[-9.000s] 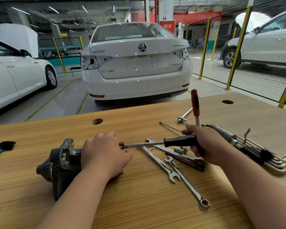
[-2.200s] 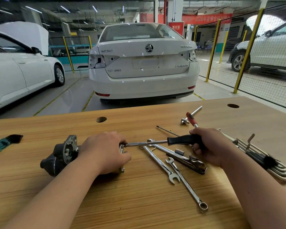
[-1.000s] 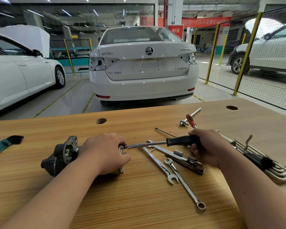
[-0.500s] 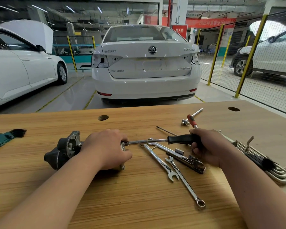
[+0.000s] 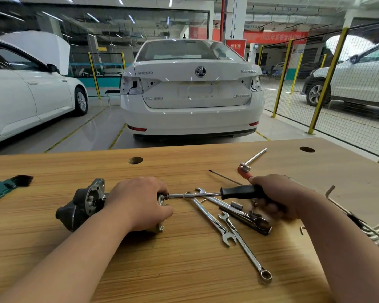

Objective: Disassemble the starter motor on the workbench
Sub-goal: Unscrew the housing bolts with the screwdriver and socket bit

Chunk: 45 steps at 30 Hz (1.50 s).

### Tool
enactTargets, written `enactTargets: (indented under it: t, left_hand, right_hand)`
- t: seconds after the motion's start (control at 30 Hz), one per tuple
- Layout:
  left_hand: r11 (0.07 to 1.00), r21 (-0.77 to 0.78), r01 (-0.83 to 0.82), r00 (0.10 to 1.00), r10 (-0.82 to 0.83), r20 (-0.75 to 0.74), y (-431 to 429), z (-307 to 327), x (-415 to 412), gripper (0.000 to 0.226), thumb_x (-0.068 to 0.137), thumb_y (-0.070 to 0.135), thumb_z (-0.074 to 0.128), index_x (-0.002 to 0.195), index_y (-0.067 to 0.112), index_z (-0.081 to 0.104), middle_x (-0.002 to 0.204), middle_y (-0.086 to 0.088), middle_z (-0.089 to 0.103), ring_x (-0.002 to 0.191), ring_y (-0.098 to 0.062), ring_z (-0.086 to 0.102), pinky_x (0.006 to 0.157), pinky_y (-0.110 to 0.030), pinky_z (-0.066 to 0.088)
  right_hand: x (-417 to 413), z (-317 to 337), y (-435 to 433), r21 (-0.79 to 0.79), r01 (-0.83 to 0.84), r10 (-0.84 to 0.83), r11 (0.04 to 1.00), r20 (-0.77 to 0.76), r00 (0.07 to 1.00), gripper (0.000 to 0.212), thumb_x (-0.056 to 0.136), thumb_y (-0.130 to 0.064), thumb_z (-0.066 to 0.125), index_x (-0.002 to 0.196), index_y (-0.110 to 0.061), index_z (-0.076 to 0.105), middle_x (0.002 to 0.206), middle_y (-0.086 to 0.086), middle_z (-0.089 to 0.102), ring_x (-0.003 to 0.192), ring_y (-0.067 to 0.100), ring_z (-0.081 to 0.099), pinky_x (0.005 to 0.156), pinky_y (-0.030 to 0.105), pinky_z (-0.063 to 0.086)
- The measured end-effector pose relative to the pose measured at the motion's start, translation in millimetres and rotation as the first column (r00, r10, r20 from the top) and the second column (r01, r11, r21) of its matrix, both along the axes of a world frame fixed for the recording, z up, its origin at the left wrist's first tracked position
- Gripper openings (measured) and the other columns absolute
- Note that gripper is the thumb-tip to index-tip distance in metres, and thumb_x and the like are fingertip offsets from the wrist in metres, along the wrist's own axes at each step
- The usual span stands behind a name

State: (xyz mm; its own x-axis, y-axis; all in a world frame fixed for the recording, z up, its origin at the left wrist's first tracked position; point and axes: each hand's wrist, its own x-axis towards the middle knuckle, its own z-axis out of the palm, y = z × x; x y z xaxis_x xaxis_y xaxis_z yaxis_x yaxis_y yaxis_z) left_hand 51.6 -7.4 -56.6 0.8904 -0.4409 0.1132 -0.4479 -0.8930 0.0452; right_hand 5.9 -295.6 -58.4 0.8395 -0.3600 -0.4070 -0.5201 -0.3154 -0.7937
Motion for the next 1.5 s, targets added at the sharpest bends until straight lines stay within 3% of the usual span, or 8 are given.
enactTargets:
  t: [0.17,0.47,0.7,0.87,1.0,1.27,1.43,1.5]
  left_hand:
    - [1.000,-0.001,-0.005,1.000,0.005,0.008,1,0,-2,0.043,0.075,0.061,0.048,0.113,0.044,0.057,0.108,0.024,0.054,0.096,-0.004,0.050,0.076,-0.029,0.043]
    - [1.000,0.020,-0.007,1.000,0.006,0.027,1,-1,-3,0.040,0.078,0.062,0.046,0.111,0.042,0.057,0.100,0.023,0.052,0.093,-0.005,0.049,0.076,-0.030,0.046]
    - [0.999,0.026,-0.018,1.000,0.018,0.022,0,-1,-3,0.042,0.078,0.062,0.045,0.114,0.043,0.056,0.104,0.024,0.052,0.094,-0.005,0.047,0.073,-0.029,0.043]
    - [0.998,0.023,-0.065,0.998,0.065,0.005,-3,1,-1,0.042,0.076,0.061,0.047,0.113,0.044,0.056,0.107,0.021,0.053,0.090,-0.007,0.049,0.068,-0.029,0.039]
    - [0.995,-0.003,-0.102,0.995,0.102,0.011,-6,2,1,0.040,0.076,0.059,0.050,0.111,0.043,0.058,0.114,0.020,0.056,0.098,-0.010,0.053,0.069,-0.029,0.037]
    - [0.996,-0.040,-0.083,0.996,0.084,0.023,-5,-1,1,0.038,0.075,0.059,0.051,0.108,0.042,0.058,0.104,0.021,0.055,0.091,-0.008,0.052,0.068,-0.029,0.038]
    - [0.996,-0.037,-0.081,0.996,0.082,0.035,-4,-3,2,0.036,0.075,0.060,0.050,0.106,0.042,0.058,0.101,0.022,0.053,0.088,-0.006,0.049,0.067,-0.029,0.035]
    - [0.996,-0.041,-0.083,0.996,0.084,0.029,-4,-3,2,0.037,0.075,0.061,0.049,0.106,0.043,0.057,0.102,0.023,0.053,0.088,-0.006,0.049,0.068,-0.029,0.036]
  right_hand:
    - [2,-5,1,0.128,0.021,-0.021,0.992,-0.003,1.000,0.035,0.100,-0.037,0.048,0.086,-0.008,0.059,0.045,0.001,0.049,0.032,0.011,0.039,0.033,0.018,0.029]
    - [6,-12,2,0.136,0.007,-0.027,0.991,0.142,0.990,0.029,0.101,-0.032,0.050,0.099,-0.005,0.060,0.043,0.001,0.053,0.034,0.011,0.047,0.036,0.021,0.039]
    - [-1,-20,-3,0.318,-0.076,-0.010,0.945,0.262,0.965,0.017,0.099,-0.021,0.056,0.108,-0.007,0.059,0.080,0.015,0.059,0.052,0.017,0.059,0.048,0.028,0.050]
    - [-5,-20,-3,0.548,-0.078,-0.100,0.833,0.288,0.952,0.022,0.095,-0.003,0.055,0.116,-0.007,0.054,0.108,0.022,0.057,0.084,0.030,0.062,0.064,0.036,0.055]
    - [-6,-20,2,0.583,-0.077,-0.137,0.809,0.314,0.940,0.027,0.092,0.010,0.051,0.112,-0.009,0.053,0.114,0.022,0.051,0.101,0.034,0.059,0.073,0.038,0.054]
    - [0,-19,2,0.550,-0.060,-0.120,0.833,0.285,0.951,0.022,0.094,0.004,0.052,0.115,-0.001,0.052,0.116,0.026,0.054,0.093,0.036,0.070,0.058,0.030,0.059]
    - [0,-11,-3,0.546,-0.098,-0.039,0.832,0.234,0.971,0.022,0.099,-0.010,0.052,0.114,0.007,0.053,0.074,0.021,0.068,0.060,0.022,0.067,0.046,0.025,0.055]
    - [2,-11,-2,0.475,-0.081,-0.024,0.876,0.211,0.977,0.029,0.100,-0.022,0.053,0.113,0.004,0.055,0.072,0.019,0.067,0.052,0.017,0.059,0.042,0.025,0.051]
